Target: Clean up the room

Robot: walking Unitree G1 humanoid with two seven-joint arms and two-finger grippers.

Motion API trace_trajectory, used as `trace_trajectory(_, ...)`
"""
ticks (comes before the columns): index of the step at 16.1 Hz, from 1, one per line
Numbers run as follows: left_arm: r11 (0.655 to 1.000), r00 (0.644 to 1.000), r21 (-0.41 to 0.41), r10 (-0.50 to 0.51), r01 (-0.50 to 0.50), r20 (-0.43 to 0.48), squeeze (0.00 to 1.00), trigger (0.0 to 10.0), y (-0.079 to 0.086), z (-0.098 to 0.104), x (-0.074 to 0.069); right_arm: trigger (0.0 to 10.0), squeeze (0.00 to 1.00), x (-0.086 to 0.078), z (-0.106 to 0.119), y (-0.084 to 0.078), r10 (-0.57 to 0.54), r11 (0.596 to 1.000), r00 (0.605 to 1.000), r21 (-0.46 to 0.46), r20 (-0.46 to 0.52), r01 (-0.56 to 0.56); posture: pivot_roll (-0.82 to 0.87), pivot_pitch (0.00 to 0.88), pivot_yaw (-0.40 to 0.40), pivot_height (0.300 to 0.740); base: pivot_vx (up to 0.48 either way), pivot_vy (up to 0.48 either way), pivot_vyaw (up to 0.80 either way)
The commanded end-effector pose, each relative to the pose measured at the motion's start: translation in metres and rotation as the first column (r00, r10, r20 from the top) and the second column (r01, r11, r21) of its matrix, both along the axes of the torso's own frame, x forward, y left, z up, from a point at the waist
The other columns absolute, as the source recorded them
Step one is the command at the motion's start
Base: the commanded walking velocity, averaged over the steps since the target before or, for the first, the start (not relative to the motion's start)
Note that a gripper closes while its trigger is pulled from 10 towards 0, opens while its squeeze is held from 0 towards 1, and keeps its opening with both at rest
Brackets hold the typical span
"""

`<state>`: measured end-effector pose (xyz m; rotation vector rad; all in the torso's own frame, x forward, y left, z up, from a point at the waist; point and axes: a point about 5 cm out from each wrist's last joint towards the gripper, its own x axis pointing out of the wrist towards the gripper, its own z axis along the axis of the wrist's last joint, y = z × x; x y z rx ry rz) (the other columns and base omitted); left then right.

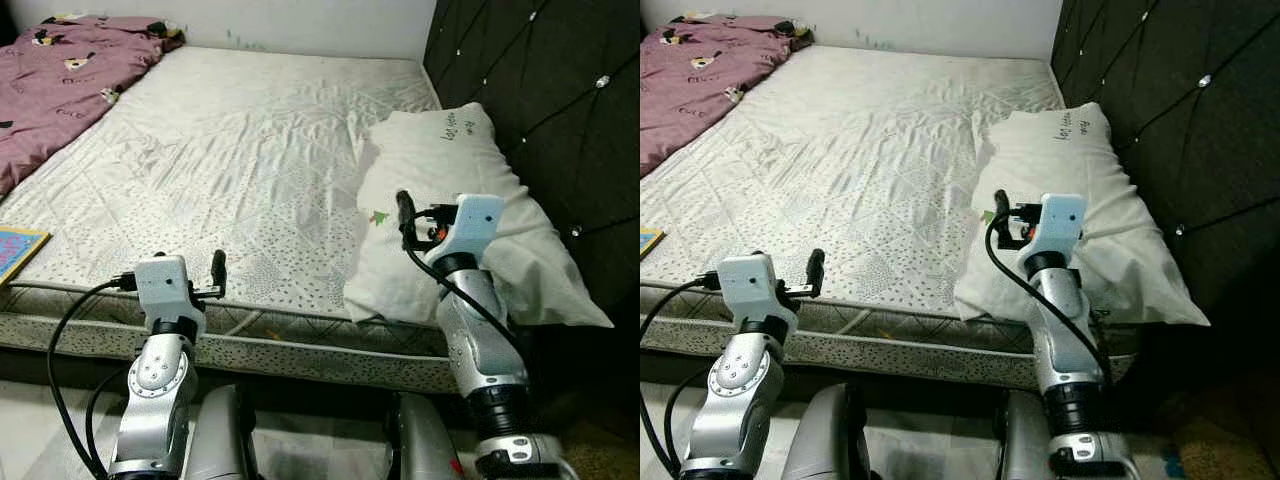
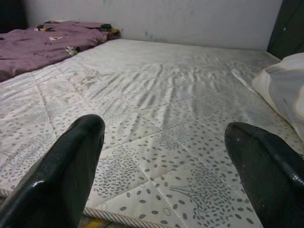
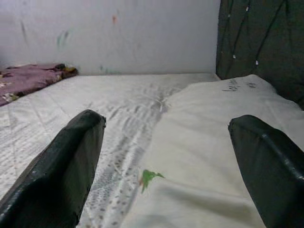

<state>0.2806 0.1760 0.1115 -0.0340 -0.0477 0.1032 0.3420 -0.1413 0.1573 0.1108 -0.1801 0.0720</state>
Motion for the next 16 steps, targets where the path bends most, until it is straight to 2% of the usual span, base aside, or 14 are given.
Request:
trace_trajectory(1, 1.000, 1.000, -0.003, 0.012, -0.012, 0.020, 0.00, 10.0, -0.001, 0.003, 0.002, 10.0, 0.00, 0.000, 0.011, 0.003, 0.013, 1.000, 0.999, 0.010, 0.040, -0.013, 0.03, 0.000, 0.006, 0.557, 0.000, 0.000, 0.00)
trace_trajectory(4, 1.000, 1.000, -0.005, 0.009, -0.008, 0.017, 0.00, 10.0, -0.002, -0.001, 0.006, 10.0, 0.00, 0.007, 0.020, 0.006, 0.014, 1.000, 0.998, 0.014, 0.057, -0.015, 0.02, 0.000, 0.009, 0.591, 0.000, 0.000, 0.00)
trace_trajectory(6, 1.000, 0.999, -0.006, 0.005, -0.005, 0.036, 0.00, 10.0, -0.005, 0.005, 0.011, 10.0, 0.00, 0.011, 0.026, 0.005, 0.014, 1.000, 0.997, 0.013, 0.072, -0.015, 0.03, 0.000, 0.013, 0.615, 0.000, 0.000, 0.00)
trace_trajectory(9, 1.000, 0.999, -0.002, 0.007, -0.007, 0.038, 0.00, 10.0, -0.003, 0.003, 0.009, 10.0, 0.00, 0.011, 0.025, 0.008, 0.015, 1.000, 0.997, 0.014, 0.073, -0.016, 0.05, 0.000, 0.007, 0.649, 0.000, 0.000, 0.00)
trace_trajectory(13, 1.000, 1.000, -0.013, 0.013, -0.013, 0.026, 0.00, 10.0, -0.005, -0.001, -0.001, 10.0, 0.00, 0.005, 0.015, 0.006, 0.013, 1.000, 0.999, 0.012, 0.038, -0.014, 0.07, 0.000, -0.008, 0.692, 0.000, 0.000, 0.00)
trace_trajectory(16, 0.999, 0.999, -0.021, 0.036, -0.037, -0.028, 0.00, 10.0, -0.005, -0.013, -0.008, 10.0, 0.00, -0.004, -0.007, -0.004, -0.014, 1.000, 0.999, -0.006, -0.032, 0.014, 0.06, 0.000, 0.004, 0.725, 0.000, 0.000, 0.00)
